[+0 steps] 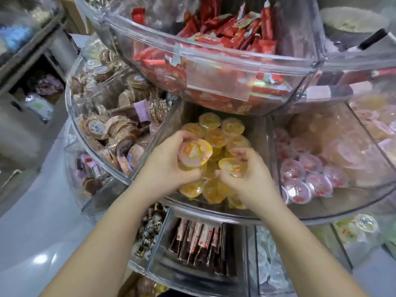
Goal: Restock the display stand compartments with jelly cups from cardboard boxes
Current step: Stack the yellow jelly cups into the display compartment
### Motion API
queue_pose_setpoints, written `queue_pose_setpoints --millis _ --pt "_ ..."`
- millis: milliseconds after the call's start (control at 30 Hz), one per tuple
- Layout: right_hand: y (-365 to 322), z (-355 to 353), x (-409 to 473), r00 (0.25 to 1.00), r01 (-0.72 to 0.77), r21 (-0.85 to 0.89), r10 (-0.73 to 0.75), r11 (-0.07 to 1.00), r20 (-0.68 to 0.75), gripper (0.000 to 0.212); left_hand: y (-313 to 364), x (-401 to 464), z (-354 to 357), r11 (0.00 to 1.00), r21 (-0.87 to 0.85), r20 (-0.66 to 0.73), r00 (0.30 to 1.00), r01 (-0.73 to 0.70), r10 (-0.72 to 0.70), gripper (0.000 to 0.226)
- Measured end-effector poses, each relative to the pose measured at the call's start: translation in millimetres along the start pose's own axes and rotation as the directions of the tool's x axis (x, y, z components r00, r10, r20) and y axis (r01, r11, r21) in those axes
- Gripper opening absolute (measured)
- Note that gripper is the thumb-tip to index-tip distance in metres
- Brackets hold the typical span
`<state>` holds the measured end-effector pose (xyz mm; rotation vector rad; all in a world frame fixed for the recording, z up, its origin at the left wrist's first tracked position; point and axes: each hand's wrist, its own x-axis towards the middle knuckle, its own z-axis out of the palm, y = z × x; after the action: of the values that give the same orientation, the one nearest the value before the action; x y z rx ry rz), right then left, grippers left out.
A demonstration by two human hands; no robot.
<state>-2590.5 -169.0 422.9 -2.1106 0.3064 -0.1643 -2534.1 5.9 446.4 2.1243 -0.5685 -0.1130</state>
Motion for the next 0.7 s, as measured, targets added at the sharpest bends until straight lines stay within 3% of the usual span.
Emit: queue_pose_setpoints --millis 200,367,600,700 --pt "-0.9 1.4 -3.6 0.995 0.093 -0.189 -0.096 0.978 -0.008 0.058 -5.1 31.5 -3.5 0.974 0.104 0.287 0.944 -0.2 0.163 0.057" --pt "0.5 4.2 -4.2 0.997 0.077 -0.323 -0.082 0.943 0.0 0.068 -14.0 54.2 5.7 0.863 0.371 0.478 0.868 -0.342 0.138 0.052" --pt "-9.2 6.3 -10.3 0.999 -0.017 -0.454 -0.004 0.891 -0.047 0.069 -30.1 51.8 9.9 0.756 0.509 0.442 0.879 -0.411 0.18 0.067" --pt "-14.6 11.4 -14.4 0.994 -0.041 -0.576 -0.025 0.816 -0.107 0.058 -29.6 50.4 10.9 0.779 0.496 0.413 0.893 -0.385 0.178 0.067"
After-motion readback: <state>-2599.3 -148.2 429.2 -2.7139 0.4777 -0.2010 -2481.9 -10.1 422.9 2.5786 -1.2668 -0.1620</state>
